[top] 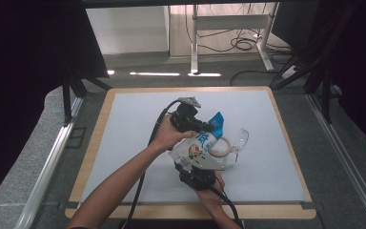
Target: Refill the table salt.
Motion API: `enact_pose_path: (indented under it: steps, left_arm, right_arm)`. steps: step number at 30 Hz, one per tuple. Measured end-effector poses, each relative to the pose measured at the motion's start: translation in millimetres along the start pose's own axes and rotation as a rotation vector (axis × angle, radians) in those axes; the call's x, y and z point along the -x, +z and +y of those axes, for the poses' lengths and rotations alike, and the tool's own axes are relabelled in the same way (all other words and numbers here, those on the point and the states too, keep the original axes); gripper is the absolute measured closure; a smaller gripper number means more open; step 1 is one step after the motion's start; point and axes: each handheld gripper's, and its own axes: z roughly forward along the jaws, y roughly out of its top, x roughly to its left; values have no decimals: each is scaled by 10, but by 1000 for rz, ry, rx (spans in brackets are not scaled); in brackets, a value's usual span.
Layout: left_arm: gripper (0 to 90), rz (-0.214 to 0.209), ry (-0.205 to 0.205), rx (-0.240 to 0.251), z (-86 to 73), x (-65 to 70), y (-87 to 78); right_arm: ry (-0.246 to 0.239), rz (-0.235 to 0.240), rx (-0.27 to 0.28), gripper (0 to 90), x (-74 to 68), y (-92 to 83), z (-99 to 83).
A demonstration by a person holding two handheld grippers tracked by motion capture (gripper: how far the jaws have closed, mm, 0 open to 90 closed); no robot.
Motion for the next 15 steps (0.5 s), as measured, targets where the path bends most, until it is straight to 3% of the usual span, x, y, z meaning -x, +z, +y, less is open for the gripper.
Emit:
enact_pose_path:
  steps: [15]
  left_arm:
    - [900, -1, 19, -32, 74, 0, 77]
  right_arm:
    - [53, 33, 29, 528, 13, -72, 55]
